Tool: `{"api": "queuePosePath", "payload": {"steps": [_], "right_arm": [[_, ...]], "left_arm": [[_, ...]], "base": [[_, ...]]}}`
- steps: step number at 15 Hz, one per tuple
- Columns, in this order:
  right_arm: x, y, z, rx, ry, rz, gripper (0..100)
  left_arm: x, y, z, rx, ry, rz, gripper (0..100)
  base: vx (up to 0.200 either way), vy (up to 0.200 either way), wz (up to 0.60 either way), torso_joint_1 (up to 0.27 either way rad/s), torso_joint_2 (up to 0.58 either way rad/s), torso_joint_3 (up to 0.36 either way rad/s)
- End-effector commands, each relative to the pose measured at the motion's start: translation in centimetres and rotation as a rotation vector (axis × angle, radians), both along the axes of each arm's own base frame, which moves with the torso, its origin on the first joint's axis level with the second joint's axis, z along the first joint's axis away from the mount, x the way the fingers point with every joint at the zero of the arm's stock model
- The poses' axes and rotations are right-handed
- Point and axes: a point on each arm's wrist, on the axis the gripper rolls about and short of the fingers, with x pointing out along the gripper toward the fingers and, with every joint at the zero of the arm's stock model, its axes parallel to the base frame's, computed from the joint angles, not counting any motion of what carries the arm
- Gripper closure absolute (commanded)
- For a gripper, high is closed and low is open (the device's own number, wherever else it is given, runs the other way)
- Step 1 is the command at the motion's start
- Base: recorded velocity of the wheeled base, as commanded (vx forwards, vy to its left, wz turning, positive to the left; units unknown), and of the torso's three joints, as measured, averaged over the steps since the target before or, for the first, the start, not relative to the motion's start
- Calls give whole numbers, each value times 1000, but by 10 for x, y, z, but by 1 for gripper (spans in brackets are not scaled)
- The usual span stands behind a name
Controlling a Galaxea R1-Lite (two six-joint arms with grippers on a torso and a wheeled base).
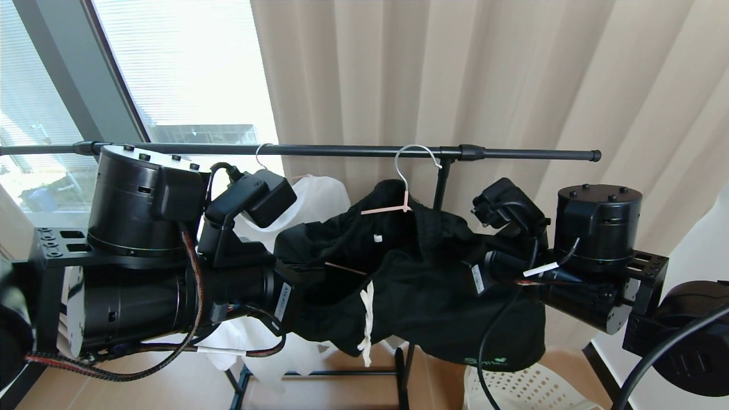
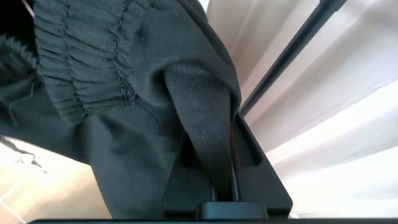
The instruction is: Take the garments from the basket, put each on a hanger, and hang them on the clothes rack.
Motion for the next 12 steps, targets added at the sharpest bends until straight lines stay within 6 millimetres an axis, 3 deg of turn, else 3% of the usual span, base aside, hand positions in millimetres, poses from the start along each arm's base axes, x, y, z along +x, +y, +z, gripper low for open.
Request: {"api": "queuePosePath", "payload": {"steps": [1, 7, 12], "right_arm": [[-1, 1, 1, 10, 1, 8, 100], [-6, 5, 1, 30, 11, 56, 100], [-10, 5, -2, 76, -44, 99, 100]], "left_arm": [[2, -11, -9, 11, 35, -22, 100], [12, -39, -20, -31, 121, -17, 100], [17, -46, -21, -41, 131, -14, 100]], "base": [[0, 0, 0, 0, 0, 0], [0, 0, 0, 0, 0, 0], [0, 0, 0, 0, 0, 0]]}}
